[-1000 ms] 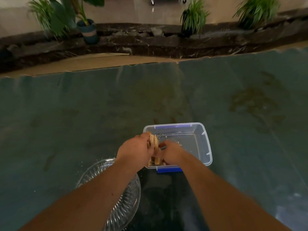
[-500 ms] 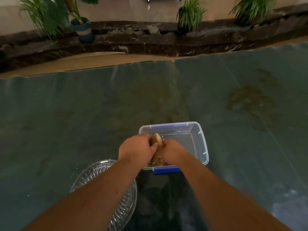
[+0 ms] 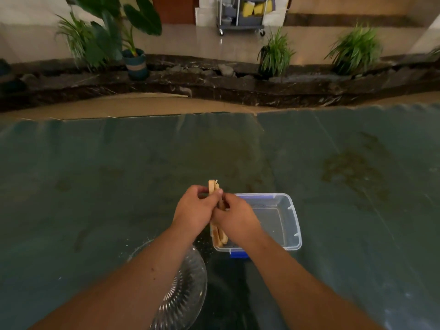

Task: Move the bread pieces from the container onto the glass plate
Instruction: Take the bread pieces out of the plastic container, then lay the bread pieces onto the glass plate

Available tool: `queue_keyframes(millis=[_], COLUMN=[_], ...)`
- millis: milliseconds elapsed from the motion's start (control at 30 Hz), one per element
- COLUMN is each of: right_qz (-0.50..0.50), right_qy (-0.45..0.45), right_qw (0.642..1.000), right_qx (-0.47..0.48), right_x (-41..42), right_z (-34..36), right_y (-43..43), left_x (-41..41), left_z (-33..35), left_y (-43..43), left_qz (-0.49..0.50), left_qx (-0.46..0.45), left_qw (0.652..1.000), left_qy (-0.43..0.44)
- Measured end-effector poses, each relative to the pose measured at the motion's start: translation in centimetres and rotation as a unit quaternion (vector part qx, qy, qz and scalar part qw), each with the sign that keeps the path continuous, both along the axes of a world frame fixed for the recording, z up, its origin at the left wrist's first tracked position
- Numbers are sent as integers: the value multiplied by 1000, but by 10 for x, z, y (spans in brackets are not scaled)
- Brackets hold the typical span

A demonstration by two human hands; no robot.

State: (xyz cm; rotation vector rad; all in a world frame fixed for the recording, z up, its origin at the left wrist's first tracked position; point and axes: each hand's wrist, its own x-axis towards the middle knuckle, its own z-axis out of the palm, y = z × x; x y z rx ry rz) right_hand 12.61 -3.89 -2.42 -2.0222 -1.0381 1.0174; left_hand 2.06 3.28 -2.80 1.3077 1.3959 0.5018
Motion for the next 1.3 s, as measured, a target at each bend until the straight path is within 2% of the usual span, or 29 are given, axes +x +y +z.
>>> queue_keyframes(millis=[133, 233, 400, 533, 600, 700, 767, 833, 900, 967, 1033, 1100, 1300], right_qz=[20, 21, 11, -35, -9, 40, 44, 45, 94, 193, 304, 377, 425], right_qy=[90, 126, 103, 133, 62, -39, -59, -89, -200, -281, -315, -344, -417], right_qw=[996, 991, 986, 972, 976, 975, 975, 977, 968, 939, 898, 858, 798], right_qx=[5, -37, -130, -188, -207, -213, -208, -188, -121, -52, -33, -51, -93], right_x=[-32, -58, -93, -103, -102, -99, -101, -105, -110, -120, -133, -140, -138], right_z=[4, -6, -44, -74, -90, -107, -110, -107, -105, -105, -109, -115, -123], right_y=[3, 4, 2, -5, -12, -27, -32, -37, -45, -54, -60, -61, -40], left_x=[-59, -103, -170, -214, -232, -249, -255, -259, -261, -263, -263, -261, -241], left_z=[8, 6, -18, -52, -71, -91, -98, -101, -103, -106, -114, -123, -130], left_y=[5, 1, -10, -15, -16, -19, -24, -31, -41, -55, -66, -68, -48], left_qz=[21, 23, 47, 45, -10, -101, -105, -120, -217, -337, -431, -461, -425], left_qx=[-57, -93, -132, -166, -148, -70, -30, 65, 218, 310, 333, 325, 291], left_qw=[997, 994, 990, 984, 982, 961, 957, 944, 886, 823, 768, 740, 755], left_qy=[-39, -43, 0, 37, 114, 249, 269, 300, 348, 336, 337, 366, 406])
